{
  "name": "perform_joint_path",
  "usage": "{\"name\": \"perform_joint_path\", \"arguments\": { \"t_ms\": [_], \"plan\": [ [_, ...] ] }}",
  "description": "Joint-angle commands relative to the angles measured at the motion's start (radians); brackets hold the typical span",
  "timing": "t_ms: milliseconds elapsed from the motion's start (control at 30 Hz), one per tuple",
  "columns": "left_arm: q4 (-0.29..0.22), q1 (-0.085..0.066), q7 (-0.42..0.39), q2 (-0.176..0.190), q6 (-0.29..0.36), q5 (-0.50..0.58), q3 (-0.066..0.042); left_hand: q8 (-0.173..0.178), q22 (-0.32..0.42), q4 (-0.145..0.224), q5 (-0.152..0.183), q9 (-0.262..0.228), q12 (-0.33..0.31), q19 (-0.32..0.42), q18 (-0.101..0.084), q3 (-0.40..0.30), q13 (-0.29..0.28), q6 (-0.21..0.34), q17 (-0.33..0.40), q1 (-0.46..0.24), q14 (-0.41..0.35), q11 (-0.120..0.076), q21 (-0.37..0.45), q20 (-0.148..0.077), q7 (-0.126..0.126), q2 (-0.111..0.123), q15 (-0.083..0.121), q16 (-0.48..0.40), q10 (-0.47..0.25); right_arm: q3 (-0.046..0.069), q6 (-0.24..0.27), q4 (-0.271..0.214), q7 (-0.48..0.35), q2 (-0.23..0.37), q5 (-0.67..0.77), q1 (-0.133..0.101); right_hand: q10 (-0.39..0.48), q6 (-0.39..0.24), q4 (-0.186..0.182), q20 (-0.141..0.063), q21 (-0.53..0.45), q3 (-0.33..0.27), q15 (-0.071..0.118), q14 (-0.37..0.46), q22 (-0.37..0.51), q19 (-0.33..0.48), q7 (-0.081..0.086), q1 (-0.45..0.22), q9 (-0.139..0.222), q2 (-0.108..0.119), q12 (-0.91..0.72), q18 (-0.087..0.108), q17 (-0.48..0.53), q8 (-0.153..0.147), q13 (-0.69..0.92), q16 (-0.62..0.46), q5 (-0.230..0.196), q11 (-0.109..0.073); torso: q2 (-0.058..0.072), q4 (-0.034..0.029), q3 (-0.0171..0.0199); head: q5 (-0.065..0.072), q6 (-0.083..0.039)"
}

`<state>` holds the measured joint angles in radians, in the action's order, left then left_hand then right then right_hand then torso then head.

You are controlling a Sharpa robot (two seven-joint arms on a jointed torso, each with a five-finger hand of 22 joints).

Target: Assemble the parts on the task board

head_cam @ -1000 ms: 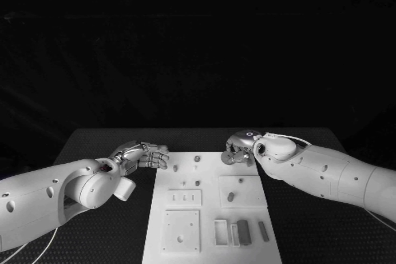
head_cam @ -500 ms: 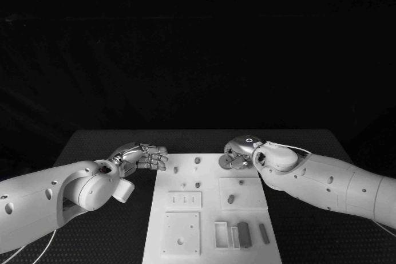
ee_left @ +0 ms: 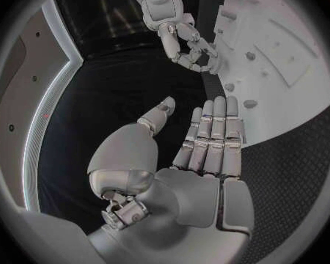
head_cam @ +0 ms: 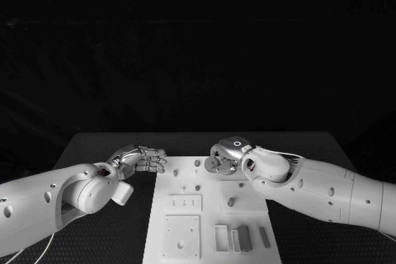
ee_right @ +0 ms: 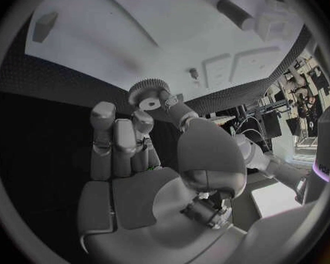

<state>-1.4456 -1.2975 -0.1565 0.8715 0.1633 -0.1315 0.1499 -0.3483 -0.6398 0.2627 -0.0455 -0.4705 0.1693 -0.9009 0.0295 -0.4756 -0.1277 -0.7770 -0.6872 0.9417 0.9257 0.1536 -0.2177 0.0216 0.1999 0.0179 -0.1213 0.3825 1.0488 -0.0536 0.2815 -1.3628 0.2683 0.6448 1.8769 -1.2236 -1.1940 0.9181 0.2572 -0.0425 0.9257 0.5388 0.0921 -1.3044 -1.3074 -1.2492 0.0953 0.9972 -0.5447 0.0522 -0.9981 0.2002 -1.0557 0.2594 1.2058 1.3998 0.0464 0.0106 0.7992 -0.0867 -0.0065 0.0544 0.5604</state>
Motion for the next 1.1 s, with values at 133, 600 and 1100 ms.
{"name": "perform_joint_path", "arguments": {
  "t_ms": [133, 600, 1100],
  "plan": [
    [0.0, -0.002, -0.008, 0.0, 0.004, -0.002, -0.001, 0.007, -0.001, 0.002, -0.004, 0.001, -0.004, -0.003, 0.015, 0.003, 0.001, 0.005, -0.001, 0.002, 0.007, 0.004, 0.005, -0.002, 0.002, 0.009, 0.002, -0.007, -0.001, 0.0, 0.034, -0.047, 0.074, -0.012, 0.111, 0.0, -0.006, 0.031, -0.02, -0.002, 0.0, 0.006, 0.009, -0.011, -0.013, -0.011, 0.023, -0.002, 0.006, 0.028, 0.005, 0.062, 0.005, -0.006, -0.007, -0.004, 0.004, -0.005, 0.0, -0.0011, -0.0003, -0.005, -0.003],
    [-0.013, -0.003, -0.005, -0.001, 0.002, -0.002, -0.001, 0.007, -0.001, 0.002, -0.004, 0.001, -0.005, -0.003, 0.015, 0.002, 0.001, 0.004, -0.002, 0.002, 0.008, 0.004, 0.006, -0.002, 0.002, 0.009, 0.002, -0.008, 0.0, -0.021, 0.053, 0.006, 0.057, -0.095, 0.133, 0.006, -0.01, 0.031, -0.027, -0.003, -0.001, 0.013, 0.009, -0.013, -0.013, -0.015, 0.023, 0.004, 0.009, 0.04, 0.005, 0.062, 0.006, -0.007, -0.012, -0.005, 0.004, -0.005, 0.001, -0.002, -0.0019, -0.006, -0.005],
    [-0.015, -0.005, -0.004, -0.005, 0.002, -0.002, -0.001, 0.007, -0.001, 0.002, -0.004, 0.001, -0.006, -0.003, 0.015, 0.003, 0.001, 0.004, -0.003, 0.002, 0.008, 0.004, 0.006, -0.002, 0.002, 0.01, 0.002, -0.009, 0.0, -0.039, 0.039, 0.095, 0.035, -0.164, 0.107, 0.023, -0.01, 0.03, -0.029, -0.003, -0.001, 0.014, 0.009, -0.013, -0.013, -0.016, 0.023, 0.004, 0.01, 0.041, 0.005, 0.062, 0.007, -0.008, -0.014, -0.005, 0.004, -0.005, 0.001, -0.0025, -0.0011, -0.017, 0.001]
  ]
}}
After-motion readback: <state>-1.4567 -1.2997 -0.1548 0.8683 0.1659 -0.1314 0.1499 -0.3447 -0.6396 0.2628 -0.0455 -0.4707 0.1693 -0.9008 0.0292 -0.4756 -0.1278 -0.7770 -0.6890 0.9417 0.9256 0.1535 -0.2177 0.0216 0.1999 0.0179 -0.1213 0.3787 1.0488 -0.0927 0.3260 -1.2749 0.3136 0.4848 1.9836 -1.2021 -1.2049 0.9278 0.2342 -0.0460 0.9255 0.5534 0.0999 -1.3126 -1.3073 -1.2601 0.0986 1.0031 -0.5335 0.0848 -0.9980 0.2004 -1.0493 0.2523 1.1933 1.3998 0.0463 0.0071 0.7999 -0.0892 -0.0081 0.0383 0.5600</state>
